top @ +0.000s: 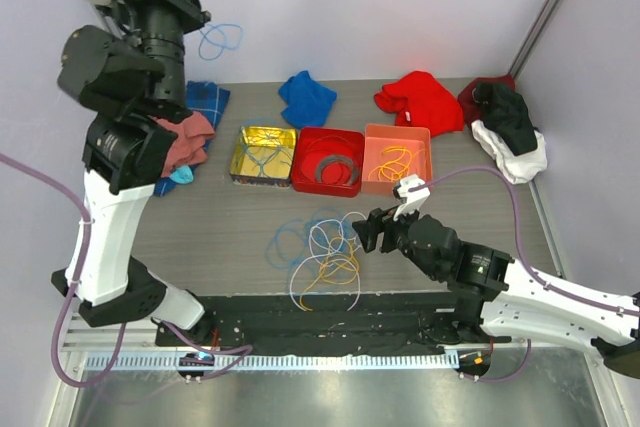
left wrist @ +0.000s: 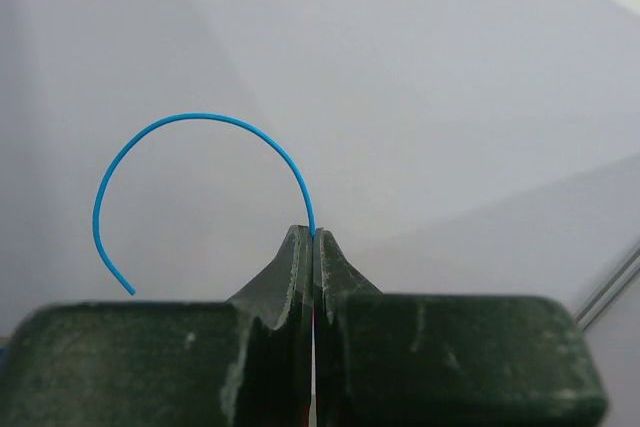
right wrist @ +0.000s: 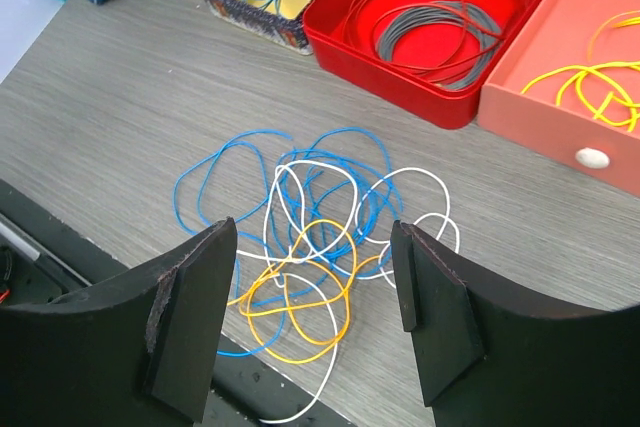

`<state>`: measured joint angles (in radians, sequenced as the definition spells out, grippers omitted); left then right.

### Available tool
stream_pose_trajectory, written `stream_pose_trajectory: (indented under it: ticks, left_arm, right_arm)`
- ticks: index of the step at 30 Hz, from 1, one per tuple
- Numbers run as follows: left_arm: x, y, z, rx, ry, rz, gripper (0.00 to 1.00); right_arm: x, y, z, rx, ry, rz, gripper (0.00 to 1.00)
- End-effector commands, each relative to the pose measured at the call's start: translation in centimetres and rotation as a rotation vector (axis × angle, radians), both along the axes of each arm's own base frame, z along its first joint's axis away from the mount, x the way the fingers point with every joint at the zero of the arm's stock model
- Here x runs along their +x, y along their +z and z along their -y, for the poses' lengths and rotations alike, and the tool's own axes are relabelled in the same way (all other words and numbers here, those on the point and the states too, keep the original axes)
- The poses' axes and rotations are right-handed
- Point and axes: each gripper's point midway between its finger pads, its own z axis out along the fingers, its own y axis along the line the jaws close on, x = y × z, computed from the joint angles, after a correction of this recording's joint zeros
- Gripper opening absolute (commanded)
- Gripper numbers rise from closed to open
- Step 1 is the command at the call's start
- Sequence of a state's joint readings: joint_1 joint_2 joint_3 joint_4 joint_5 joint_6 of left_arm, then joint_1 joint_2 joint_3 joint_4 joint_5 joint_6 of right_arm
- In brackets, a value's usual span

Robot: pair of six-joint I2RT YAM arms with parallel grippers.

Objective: Untangle the cables

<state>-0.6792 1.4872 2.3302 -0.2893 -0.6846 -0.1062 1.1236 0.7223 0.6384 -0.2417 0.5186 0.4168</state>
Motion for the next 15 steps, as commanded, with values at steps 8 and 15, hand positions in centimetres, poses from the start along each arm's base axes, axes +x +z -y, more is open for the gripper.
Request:
stream_pose_trajectory:
  ticks: [8, 15]
  left_arm:
    - [-0.1, 0.4, -0.5, -0.004, 0.024, 0.027, 0.00]
    - [2.1, -2.8, 0.4, 0.059, 0.071, -0.054, 0.00]
  right_arm:
    - [-0.1, 1.8, -0.2, 0.089, 0.011, 0.039, 0.71]
    - [-0.2, 1.6, 0.8, 0.085, -0.015, 0.034, 0.71]
